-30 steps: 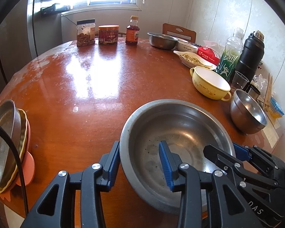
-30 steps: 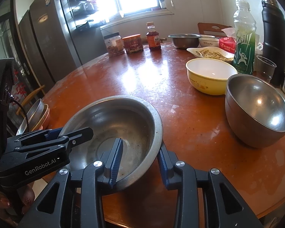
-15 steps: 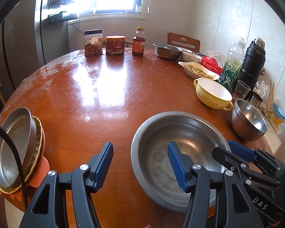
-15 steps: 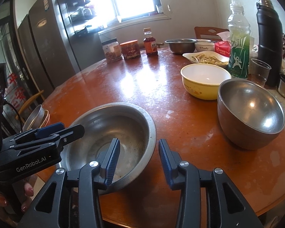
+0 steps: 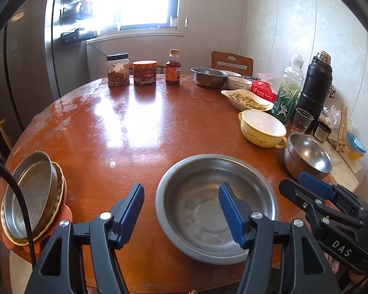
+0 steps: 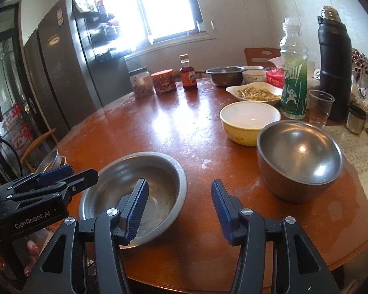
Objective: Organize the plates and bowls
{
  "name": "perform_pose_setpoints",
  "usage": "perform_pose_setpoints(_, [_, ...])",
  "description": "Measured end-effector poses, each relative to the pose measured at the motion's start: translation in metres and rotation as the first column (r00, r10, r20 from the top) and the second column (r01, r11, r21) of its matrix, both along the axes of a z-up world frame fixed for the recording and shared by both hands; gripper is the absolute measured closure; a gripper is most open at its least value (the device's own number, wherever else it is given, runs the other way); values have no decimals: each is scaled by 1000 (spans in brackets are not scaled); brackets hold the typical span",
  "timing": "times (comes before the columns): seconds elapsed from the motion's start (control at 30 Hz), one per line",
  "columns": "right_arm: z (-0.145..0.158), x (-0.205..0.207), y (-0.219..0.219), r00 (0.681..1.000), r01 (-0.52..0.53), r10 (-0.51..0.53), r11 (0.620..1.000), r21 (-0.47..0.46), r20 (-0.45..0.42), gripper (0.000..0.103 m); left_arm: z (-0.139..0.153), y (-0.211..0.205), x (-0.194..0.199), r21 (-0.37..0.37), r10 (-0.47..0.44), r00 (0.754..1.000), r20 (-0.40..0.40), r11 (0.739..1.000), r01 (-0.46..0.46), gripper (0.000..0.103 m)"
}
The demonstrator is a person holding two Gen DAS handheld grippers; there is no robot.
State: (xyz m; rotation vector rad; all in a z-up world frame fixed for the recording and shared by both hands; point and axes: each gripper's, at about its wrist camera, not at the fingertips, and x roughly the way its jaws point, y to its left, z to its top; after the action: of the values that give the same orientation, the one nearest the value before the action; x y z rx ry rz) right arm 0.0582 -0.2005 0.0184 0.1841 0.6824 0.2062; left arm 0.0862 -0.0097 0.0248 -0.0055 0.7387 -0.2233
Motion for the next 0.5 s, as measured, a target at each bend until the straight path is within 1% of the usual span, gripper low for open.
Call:
perform_pose_setpoints(0.3, [18, -13, -31, 998, 41, -42, 999, 21, 45, 43, 14, -29, -7, -19, -46, 999, -2, 999, 46, 40])
perform_pose_setpoints(0.5, [28, -21, -63, 993, 90, -91, 996, 21, 70, 40, 24, -58, -3, -36, -87, 996, -8, 996, 86, 40])
